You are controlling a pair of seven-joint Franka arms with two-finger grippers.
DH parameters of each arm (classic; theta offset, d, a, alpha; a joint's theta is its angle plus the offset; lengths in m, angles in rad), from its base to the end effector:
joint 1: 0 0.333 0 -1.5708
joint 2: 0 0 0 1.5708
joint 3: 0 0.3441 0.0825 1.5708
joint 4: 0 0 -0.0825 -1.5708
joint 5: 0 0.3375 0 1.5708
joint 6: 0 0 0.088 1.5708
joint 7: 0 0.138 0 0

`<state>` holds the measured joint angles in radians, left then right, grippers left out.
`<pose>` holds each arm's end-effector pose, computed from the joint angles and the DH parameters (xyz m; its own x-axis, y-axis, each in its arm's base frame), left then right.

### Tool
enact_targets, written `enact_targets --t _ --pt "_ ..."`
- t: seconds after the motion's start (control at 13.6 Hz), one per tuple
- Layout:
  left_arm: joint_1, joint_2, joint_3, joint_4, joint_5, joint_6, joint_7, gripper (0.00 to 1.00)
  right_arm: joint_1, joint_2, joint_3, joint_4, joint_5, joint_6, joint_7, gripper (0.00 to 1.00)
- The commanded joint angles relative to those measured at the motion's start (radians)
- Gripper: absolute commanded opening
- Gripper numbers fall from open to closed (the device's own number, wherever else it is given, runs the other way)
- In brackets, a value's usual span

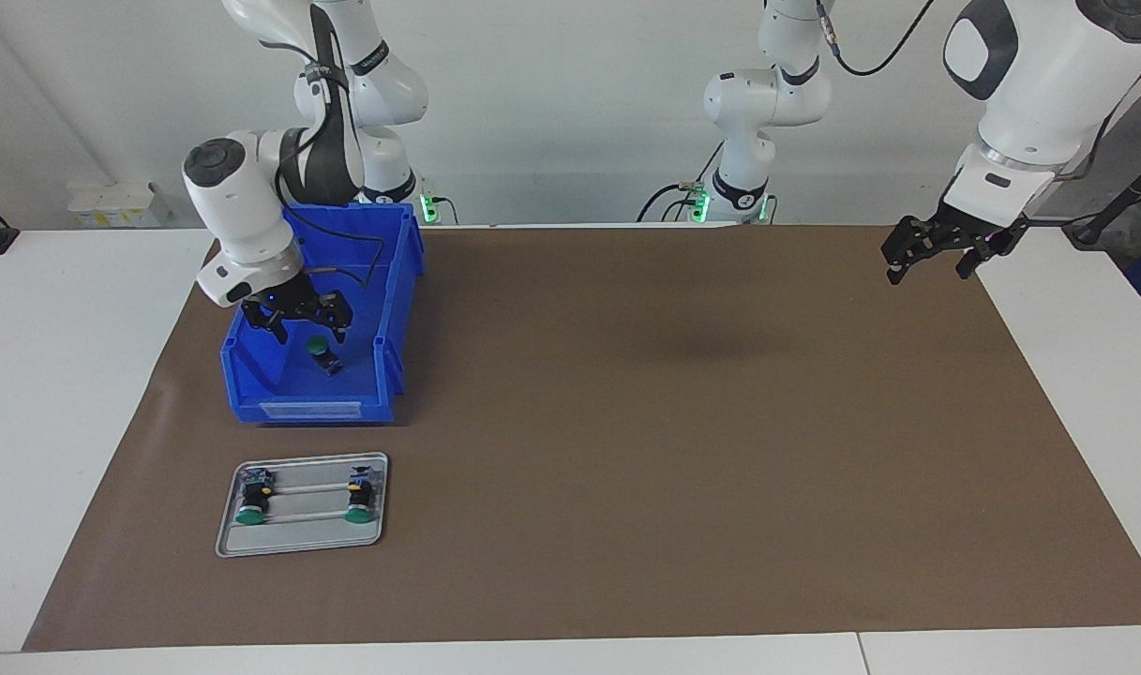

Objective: Place and press button with both arms

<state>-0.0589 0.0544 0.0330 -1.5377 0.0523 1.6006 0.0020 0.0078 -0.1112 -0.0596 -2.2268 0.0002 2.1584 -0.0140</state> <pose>0.5294 -0.0072 0.6104 0.9995 -0.0295 0.0084 -0.0290 -0.9981 -0.0541 0.4684 -0.0248 0.4456 0.9984 -0.0378 0.0427 -0.0375 -0.9993 -0.0062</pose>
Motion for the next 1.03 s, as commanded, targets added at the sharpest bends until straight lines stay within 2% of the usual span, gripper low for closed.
enact_targets --t 0.0,0.29,0.51,0.66,0.73,0.95 --pt "0.002 -0.028 -0.002 -0.035 0.017 0.016 -0.01 1.0 -0.015 0.005 0.004 0.195 0.009 -0.197 0.026 1.0" --pt "0.002 -0.028 -0.002 -0.035 0.017 0.015 -0.01 1.0 -0.025 0.045 0.004 0.489 -0.055 -0.469 0.025 1.0" --pt "0.002 -0.028 -0.002 -0.035 0.017 0.016 -0.01 1.0 -0.02 0.071 0.004 0.689 -0.059 -0.645 0.052 1.0" --pt "0.002 -0.028 -0.002 -0.035 0.017 0.015 -0.01 1.0 -0.017 0.059 0.007 0.681 -0.057 -0.65 0.112 1.0" --pt "0.002 -0.028 -0.002 -0.035 0.017 0.016 -0.01 1.0 -0.017 0.041 0.007 0.633 -0.052 -0.653 0.114 1.0" --pt "0.002 -0.028 -0.002 -0.035 0.017 0.016 -0.01 1.0 -0.005 0.028 0.007 0.616 -0.052 -0.649 0.105 1.0"
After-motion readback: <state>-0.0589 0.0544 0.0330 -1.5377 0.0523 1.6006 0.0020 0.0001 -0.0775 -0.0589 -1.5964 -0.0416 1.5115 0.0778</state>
